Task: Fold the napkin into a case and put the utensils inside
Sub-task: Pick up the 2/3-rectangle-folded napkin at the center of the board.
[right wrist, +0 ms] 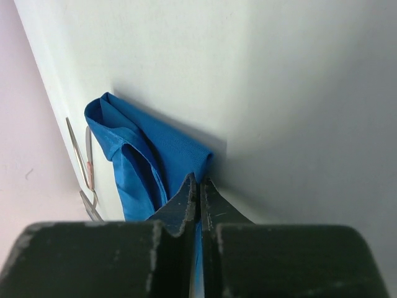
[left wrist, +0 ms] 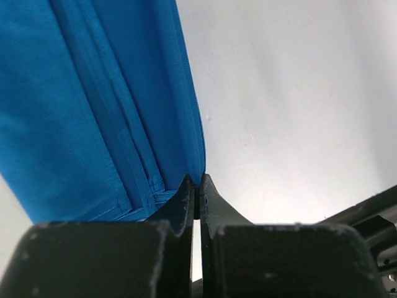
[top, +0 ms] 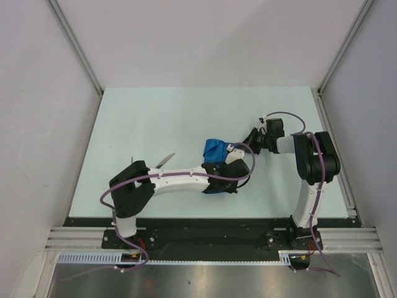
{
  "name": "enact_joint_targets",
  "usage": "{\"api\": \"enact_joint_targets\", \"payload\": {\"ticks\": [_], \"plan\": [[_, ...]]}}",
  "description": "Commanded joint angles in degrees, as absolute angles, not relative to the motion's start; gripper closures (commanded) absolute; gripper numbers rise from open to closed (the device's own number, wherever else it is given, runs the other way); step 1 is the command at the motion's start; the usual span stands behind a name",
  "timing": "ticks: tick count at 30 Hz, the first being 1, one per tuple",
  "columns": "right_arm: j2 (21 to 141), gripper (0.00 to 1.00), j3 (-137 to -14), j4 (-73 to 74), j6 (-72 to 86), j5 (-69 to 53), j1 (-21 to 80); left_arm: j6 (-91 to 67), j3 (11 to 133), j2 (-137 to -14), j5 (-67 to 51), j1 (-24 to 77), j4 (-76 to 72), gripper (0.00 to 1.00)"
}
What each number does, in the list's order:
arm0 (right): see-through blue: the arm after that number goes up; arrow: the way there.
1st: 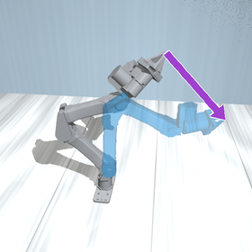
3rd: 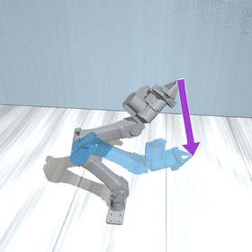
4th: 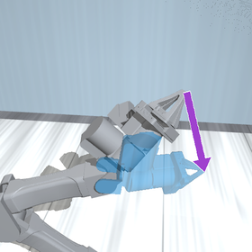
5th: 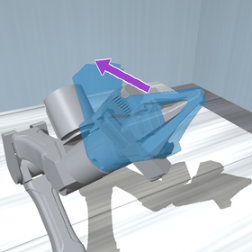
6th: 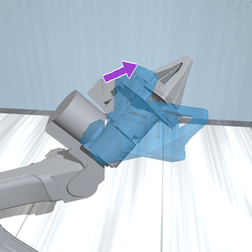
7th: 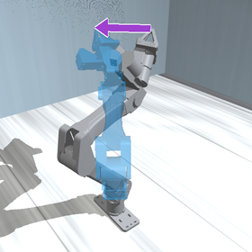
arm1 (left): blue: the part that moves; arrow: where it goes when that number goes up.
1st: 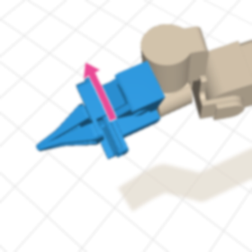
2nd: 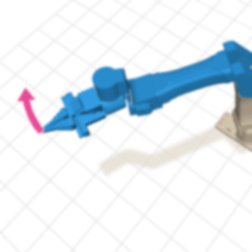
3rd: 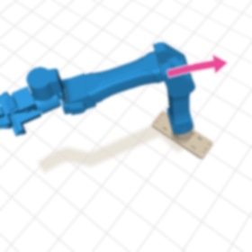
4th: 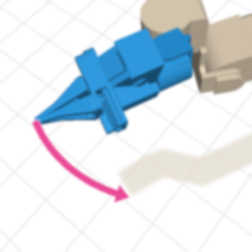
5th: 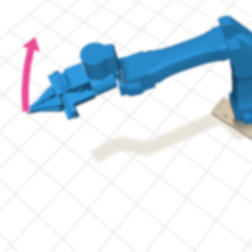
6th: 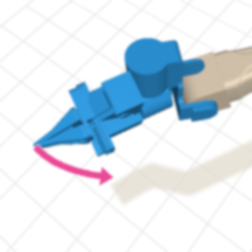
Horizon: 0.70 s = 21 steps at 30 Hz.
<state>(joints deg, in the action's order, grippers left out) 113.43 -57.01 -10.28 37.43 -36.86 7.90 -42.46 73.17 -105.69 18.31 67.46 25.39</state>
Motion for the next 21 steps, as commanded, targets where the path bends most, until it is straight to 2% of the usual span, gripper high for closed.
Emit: {"api": "enact_joint_targets", "payload": {"ticks": [1,4,5,8,9,14,16,17,21], "plan": [[112.9,1.00,-59.1,-9.0,36.3,-35.0,7.7,-41.5,70.9,-106.1,12.2,67.4,20.4,0.99],[112.5,1.00,-59.0,-8.5,36.4,-34.6,8.0,-40.3,69.4,-105.0,11.4,67.3,18.8,0.81],[112.4,1.00,-58.8,-8.4,36.4,-34.5,8.3,-40.0,68.7,-104.4,10.8,67.2,18.2,0.68],[111.6,1.00,-58.8,-7.3,35.9,-33.4,8.6,-38.6,66.5,-101.0,9.6,66.3,15.6,0.52],[111.4,1.00,-58.7,-6.9,35.9,-32.9,8.7,-38.1,66.1,-100.2,7.8,65.8,15.1,0.51],[110.4,1.00,-59.8,-4.1,34.5,-30.9,9.8,-36.2,64.1,-92.8,3.7,62.2,12.0,0.50],[110.5,1.00,-60.6,-3.2,33.8,-30.1,10.2,-36.0,62.5,-90.6,1.9,60.6,9.5,0.58],[110.5,1.00,-61.0,-2.8,33.6,-30.1,10.4,-36.3,62.1,-89.9,1.9,58.6,9.2,0.66],[109.7,1.00,-62.2,-0.4,33.0,-28.4,11.2,-38.3,61.7,-91.4,0.4,51.9,7.8,0.78]]}}
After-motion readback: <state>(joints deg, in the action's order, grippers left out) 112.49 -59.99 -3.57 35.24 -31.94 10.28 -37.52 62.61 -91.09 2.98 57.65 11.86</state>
